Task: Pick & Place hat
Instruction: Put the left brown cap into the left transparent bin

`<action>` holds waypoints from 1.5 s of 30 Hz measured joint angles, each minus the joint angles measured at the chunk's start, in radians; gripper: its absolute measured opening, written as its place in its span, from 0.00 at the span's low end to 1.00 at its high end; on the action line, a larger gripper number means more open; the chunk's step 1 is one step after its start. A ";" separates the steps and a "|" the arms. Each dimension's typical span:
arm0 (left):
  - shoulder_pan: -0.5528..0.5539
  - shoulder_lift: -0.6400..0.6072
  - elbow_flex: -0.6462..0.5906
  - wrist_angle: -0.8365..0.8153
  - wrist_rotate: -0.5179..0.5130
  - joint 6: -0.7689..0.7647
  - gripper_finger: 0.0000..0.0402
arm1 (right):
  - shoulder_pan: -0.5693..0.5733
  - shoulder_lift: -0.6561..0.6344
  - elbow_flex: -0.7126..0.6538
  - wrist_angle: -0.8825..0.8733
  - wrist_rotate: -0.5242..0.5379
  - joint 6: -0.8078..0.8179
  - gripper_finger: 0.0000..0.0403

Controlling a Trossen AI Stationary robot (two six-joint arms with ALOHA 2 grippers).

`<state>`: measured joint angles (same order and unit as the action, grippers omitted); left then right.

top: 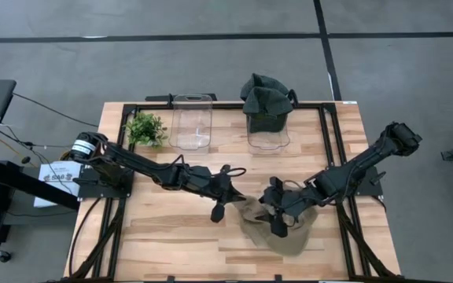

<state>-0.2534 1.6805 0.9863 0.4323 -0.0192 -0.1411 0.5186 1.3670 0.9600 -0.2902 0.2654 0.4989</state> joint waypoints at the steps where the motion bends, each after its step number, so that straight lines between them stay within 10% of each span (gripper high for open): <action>1: 0.000 -0.006 0.000 -0.014 -0.004 -0.003 0.01 | 0.002 -0.016 0.000 -0.007 0.002 0.007 0.64; 12: 0.000 -0.207 -0.002 -0.247 -0.205 -0.005 0.01 | 0.038 -0.197 0.000 -0.183 0.289 0.096 0.69; 23: 0.095 -0.451 -0.001 -0.343 -0.421 0.032 0.01 | 0.048 -0.217 0.000 -0.187 0.329 0.096 0.68; 45: 0.559 -0.306 0.000 -0.361 -0.422 -0.025 0.01 | 0.052 -0.217 -0.001 -0.230 0.336 0.096 0.68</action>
<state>0.3061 1.3750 0.9863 0.0713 -0.4413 -0.1662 0.5701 1.1500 0.9592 -0.5201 0.6014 0.5945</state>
